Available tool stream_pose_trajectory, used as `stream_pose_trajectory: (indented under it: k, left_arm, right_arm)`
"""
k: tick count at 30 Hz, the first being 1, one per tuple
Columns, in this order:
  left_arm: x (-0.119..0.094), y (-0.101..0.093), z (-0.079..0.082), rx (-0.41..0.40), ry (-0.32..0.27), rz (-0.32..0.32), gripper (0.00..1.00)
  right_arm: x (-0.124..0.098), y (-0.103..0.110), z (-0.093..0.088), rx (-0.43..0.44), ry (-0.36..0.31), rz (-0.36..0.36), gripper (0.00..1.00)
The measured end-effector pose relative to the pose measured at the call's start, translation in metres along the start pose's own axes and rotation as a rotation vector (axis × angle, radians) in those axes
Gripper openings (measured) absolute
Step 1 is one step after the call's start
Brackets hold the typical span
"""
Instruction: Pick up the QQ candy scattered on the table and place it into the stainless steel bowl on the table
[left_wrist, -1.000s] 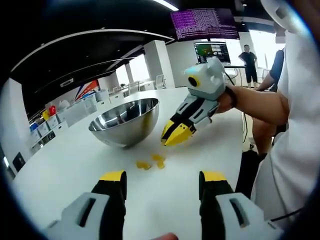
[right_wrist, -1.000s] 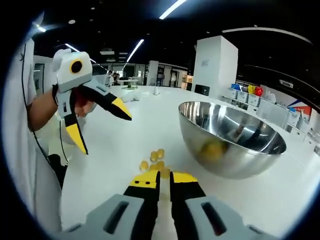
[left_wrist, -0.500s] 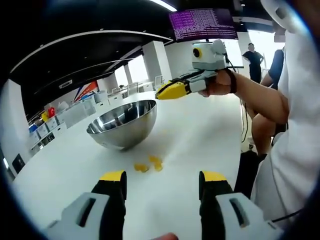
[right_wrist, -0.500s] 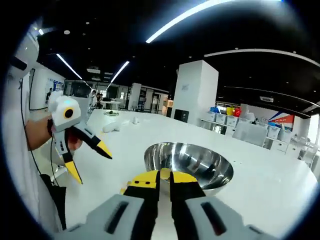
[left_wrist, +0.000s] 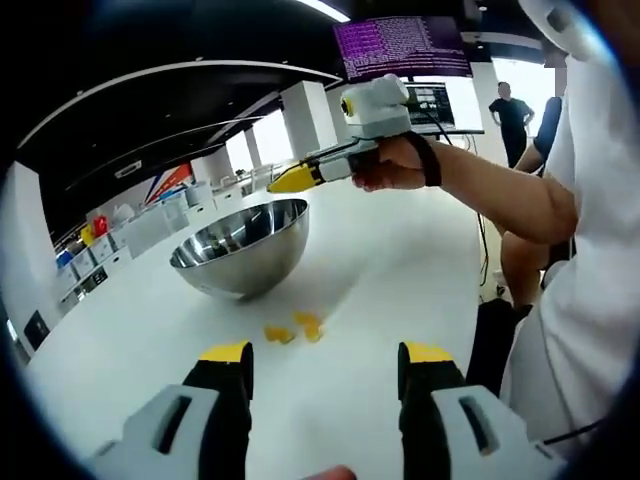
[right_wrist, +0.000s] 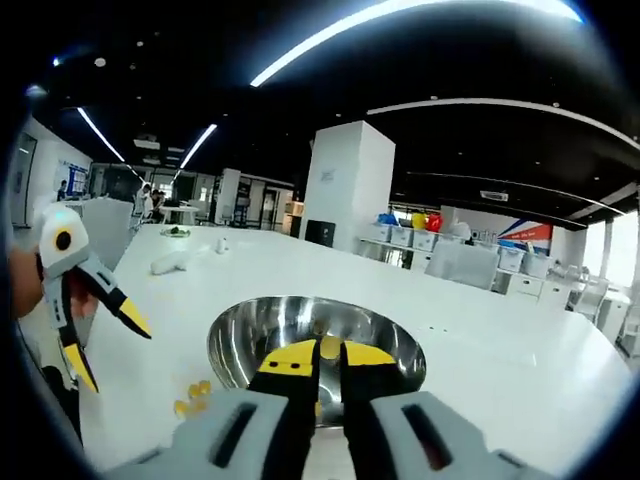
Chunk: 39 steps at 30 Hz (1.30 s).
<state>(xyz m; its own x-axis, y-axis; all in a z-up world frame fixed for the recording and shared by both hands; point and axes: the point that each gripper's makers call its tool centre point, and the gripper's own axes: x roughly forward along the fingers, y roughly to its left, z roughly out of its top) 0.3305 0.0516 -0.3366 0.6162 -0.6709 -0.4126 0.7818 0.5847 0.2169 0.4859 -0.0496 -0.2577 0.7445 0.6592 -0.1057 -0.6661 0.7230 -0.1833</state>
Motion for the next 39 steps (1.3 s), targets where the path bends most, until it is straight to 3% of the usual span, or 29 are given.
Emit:
stream_pose_trajectory:
  k: [9, 13, 21, 26, 29, 32, 39]
  left_arm:
    - [0.0, 0.0, -0.002, -0.011, -0.001, 0.001, 0.58]
    - [0.0, 0.001, -0.004, -0.007, 0.007, 0.004, 0.58]
    - [0.001, 0.003, -0.004, -0.01, 0.004, 0.005, 0.58]
    - [0.001, 0.003, -0.003, -0.01, 0.002, 0.005, 0.58]
    - [0.003, 0.003, -0.004, -0.013, 0.004, 0.005, 0.58]
    - [0.004, 0.002, -0.004, -0.012, 0.005, 0.0, 0.58]
    - [0.005, 0.004, -0.004, -0.012, 0.004, -0.001, 0.58]
  right_arm:
    - [0.012, -0.003, -0.006, -0.024, 0.022, -0.005, 0.09]
    - [0.014, -0.004, -0.011, -0.024, 0.045, -0.003, 0.2]
    - [0.011, 0.003, -0.012, -0.036, 0.05, 0.018, 0.19]
    - [-0.001, 0.022, 0.013, 0.006, -0.065, 0.106, 0.2]
    - [-0.012, 0.036, 0.021, -0.026, -0.098, 0.156, 0.2]
    - [-0.024, 0.052, 0.023, -0.047, -0.107, 0.222, 0.2]
    - [-0.045, 0.07, 0.017, -0.095, -0.083, 0.276, 0.2]
